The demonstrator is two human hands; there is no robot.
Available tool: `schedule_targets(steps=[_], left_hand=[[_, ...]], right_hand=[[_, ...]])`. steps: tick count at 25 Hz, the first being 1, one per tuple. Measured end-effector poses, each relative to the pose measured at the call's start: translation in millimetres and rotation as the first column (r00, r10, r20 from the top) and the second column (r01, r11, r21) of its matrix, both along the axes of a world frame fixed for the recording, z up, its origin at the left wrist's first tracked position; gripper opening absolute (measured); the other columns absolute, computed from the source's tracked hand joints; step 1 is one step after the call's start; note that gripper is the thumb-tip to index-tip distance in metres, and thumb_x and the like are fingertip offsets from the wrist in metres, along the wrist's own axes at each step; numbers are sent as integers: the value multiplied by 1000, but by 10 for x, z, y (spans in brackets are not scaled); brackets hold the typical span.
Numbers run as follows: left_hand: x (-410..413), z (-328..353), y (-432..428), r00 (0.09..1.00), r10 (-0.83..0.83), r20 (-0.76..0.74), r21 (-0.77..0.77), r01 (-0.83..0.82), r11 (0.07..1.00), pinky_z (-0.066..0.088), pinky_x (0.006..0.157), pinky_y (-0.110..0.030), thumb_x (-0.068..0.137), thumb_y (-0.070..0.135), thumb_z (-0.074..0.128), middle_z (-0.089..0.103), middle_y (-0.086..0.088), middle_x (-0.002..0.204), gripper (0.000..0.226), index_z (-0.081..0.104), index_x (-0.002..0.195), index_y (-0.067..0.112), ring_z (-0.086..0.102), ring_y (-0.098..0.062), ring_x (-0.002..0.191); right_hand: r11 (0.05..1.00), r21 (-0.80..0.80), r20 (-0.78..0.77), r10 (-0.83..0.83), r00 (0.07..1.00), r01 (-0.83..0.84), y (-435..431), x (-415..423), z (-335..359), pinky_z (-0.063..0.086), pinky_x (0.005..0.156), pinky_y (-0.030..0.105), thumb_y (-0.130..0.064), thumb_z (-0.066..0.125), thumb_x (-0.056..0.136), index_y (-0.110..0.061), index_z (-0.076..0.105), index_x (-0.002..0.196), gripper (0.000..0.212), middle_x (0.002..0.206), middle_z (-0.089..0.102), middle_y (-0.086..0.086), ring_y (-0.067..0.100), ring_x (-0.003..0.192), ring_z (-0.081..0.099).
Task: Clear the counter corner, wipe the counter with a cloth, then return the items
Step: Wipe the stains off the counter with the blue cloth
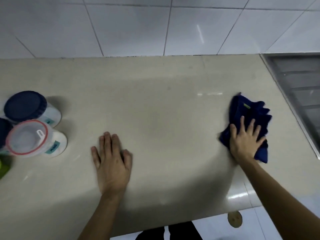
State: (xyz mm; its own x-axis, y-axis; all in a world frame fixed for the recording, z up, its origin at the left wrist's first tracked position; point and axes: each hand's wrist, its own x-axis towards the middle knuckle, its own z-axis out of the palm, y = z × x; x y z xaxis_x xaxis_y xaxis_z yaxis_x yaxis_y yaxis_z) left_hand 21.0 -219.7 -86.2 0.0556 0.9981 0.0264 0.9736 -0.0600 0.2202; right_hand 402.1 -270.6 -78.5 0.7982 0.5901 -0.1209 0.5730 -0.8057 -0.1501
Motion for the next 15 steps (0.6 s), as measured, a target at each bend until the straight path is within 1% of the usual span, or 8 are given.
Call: schedule_targets(steps=[3, 5, 7, 8, 9, 11, 13, 15], left_hand=[[-5, 3, 14, 1000, -2, 3, -12, 2, 1000, 11, 120, -52, 90, 34, 29, 30, -15, 155, 61, 37, 143, 6, 21, -27, 147], [-18, 9, 10, 1000, -17, 13, -23, 18, 1000, 10, 120, -51, 91, 34, 27, 27, -13, 157, 61, 34, 145, 7, 17, -25, 147], [-42, -8, 9, 999, -23, 26, -30, 23, 999, 7, 121, -50, 92, 36, 24, 23, -11, 158, 61, 29, 147, 9, 12, -21, 149], [-60, -19, 16, 999, -24, 29, -23, 25, 999, 7, 121, -49, 93, 36, 24, 23, -10, 159, 61, 29, 147, 10, 12, -21, 149], [-72, -30, 17, 999, -20, 33, -11, 20, 1000, 8, 121, -49, 92, 35, 26, 25, -11, 158, 60, 31, 147, 10, 14, -21, 148], [-75, -48, 16, 999, -16, 37, 22, 15, 1000, 11, 120, -50, 90, 34, 30, 31, -13, 155, 59, 38, 143, 8, 21, -24, 147], [-68, -40, 18, 999, -3, 46, 40, 1, 999, 13, 120, -50, 89, 33, 32, 34, -14, 153, 59, 42, 140, 7, 24, -26, 145], [-51, -31, 23, 999, 2, 46, 21, -3, 1000, 12, 120, -50, 88, 33, 32, 34, -15, 153, 59, 41, 141, 6, 24, -27, 146]], right_hand=[[938, 50, 47, 340, 939, -342, 158, -1095, -39, 1, 116, 59, -52, 27, 93, -26, 26, 148, 61, 159, 19, 11, 36, 146, 11], [783, 39, 88, 617, 782, -621, 144, -1785, -57, 3, 116, 56, -50, 28, 93, -26, 29, 148, 60, 158, 22, 8, 35, 146, 15], [601, 28, 78, 796, 601, -799, 99, -1969, -52, 8, 116, 53, -48, 29, 95, -28, 27, 148, 56, 159, 21, 4, 29, 147, 15], [546, 41, 73, 834, 547, -837, 78, -1840, -48, 9, 117, 50, -48, 29, 96, -29, 27, 148, 55, 159, 21, 2, 26, 147, 14], [530, 53, 85, 842, 533, -846, 34, -1619, -51, 11, 117, 48, -47, 29, 96, -30, 27, 148, 54, 158, 21, 1, 23, 147, 15], [622, 61, 99, 774, 625, -780, -130, -1077, -74, 16, 117, 48, -46, 29, 96, -27, 34, 145, 53, 156, 26, 2, 25, 146, 21], [801, 82, 88, 587, 805, -593, -310, -548, -59, 19, 115, 52, -47, 28, 93, -23, 39, 144, 57, 155, 31, 8, 30, 143, 26], [934, 57, 57, 351, 935, -354, -409, -298, -21, 15, 116, 55, -51, 21, 91, -23, 30, 147, 63, 157, 25, 10, 31, 145, 18]])
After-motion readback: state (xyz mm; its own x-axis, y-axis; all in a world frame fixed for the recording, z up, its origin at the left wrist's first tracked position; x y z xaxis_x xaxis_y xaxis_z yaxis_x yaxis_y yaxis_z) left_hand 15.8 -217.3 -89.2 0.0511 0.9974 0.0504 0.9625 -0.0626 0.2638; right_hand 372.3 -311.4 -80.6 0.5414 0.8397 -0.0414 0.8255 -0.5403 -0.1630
